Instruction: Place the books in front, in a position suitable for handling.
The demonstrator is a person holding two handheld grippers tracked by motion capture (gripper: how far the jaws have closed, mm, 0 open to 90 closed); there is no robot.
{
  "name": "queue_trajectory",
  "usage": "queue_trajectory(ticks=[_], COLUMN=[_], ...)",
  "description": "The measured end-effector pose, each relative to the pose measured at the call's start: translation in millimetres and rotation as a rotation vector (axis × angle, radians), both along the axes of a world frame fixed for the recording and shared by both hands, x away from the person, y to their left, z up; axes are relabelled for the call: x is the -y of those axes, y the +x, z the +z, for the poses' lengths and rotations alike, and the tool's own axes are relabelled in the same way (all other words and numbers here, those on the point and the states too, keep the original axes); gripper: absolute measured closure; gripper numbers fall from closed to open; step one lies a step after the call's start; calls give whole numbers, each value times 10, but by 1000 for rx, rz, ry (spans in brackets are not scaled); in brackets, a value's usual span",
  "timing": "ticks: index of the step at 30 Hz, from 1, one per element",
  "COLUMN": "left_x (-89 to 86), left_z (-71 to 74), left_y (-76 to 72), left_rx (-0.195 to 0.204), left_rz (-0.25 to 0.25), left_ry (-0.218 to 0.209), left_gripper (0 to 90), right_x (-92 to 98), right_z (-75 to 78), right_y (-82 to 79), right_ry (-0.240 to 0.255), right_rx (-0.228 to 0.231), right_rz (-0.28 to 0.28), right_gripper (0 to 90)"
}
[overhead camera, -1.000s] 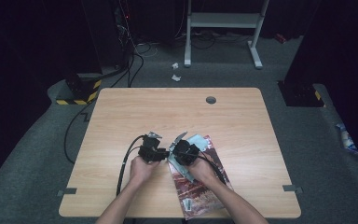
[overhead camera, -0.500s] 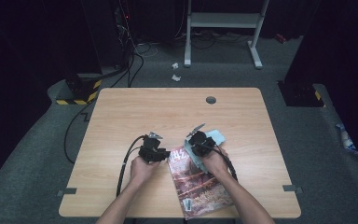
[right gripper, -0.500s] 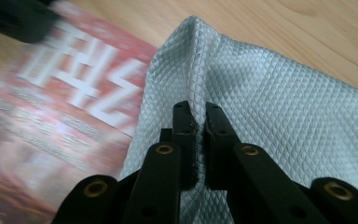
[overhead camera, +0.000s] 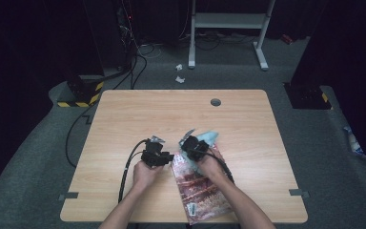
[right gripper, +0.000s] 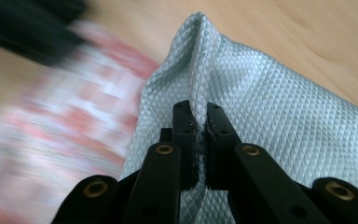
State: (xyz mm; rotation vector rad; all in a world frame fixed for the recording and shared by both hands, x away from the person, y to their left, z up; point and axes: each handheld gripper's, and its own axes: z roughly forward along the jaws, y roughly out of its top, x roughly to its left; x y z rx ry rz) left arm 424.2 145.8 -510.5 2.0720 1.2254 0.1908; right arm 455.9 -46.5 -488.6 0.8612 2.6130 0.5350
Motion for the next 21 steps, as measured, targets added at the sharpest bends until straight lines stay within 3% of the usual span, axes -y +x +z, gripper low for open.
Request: queue_trajectory(ticks=[4, 5, 7, 8, 9, 14, 17, 21], left_x=[0, 0, 1, -2, -9, 12, 27, 9], left_z=[0, 0, -2, -5, -8, 12, 29, 98], left_y=[0, 0, 0, 5, 12, 35, 21, -71], left_rx=[0, 0, -1, -2, -6, -7, -5, 13], left_rz=[0, -1, 0, 6, 7, 11, 33, 61], left_ry=[0, -1, -4, -6, -14, 14, 37, 30], left_gripper=[685, 685, 684, 666, 656, 639, 583, 504], right_x=[438, 528, 614, 795, 847, 1123, 1272, 1479], right_z=[32, 31, 15, -6, -9, -51, -36, -8], right_y=[96, 88, 65, -22, -53, -227, -285, -325], right_ry=[-3, -28, -40, -36, -35, -69, -85, -53], right_rx=[22, 30, 34, 36, 38, 29, 33, 27], right_rz=[-113, -126, -132, -143, -140, -143, -157, -198], right_gripper=[839, 839, 839, 839, 838, 825, 815, 771])
